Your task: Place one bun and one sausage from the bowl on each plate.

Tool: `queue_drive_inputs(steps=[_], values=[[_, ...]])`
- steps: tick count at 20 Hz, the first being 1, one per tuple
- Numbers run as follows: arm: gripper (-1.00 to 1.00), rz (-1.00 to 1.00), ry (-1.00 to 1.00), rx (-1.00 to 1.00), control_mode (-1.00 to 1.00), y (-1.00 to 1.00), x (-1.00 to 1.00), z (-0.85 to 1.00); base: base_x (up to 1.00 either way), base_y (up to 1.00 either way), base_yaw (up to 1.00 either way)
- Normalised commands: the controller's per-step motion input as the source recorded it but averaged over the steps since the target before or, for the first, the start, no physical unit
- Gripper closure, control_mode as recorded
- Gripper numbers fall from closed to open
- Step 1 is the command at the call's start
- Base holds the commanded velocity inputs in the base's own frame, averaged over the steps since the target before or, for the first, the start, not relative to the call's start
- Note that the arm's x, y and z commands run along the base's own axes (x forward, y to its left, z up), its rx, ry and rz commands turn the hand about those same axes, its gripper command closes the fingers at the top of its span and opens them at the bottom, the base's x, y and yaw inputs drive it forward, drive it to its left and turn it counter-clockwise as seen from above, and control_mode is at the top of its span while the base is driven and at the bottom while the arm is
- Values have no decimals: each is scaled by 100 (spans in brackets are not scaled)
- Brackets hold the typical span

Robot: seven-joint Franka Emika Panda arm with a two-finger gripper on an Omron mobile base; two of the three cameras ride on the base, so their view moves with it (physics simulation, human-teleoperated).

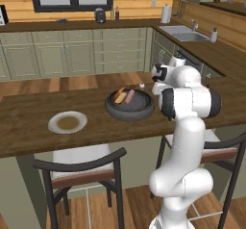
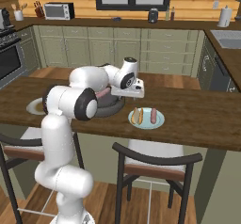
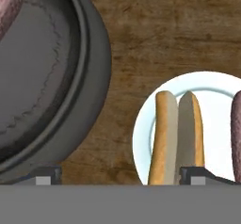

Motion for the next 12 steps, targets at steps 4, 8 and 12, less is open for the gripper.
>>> queue_drive_inputs(steps=[4, 8, 12], values=[[-100, -10, 0, 1, -100, 55, 0, 1, 0, 0, 0], [-100, -8, 0, 0, -100, 32, 7, 0, 0, 0, 0], [-100, -6, 0, 0, -100, 28, 20, 0, 0, 0, 0]])
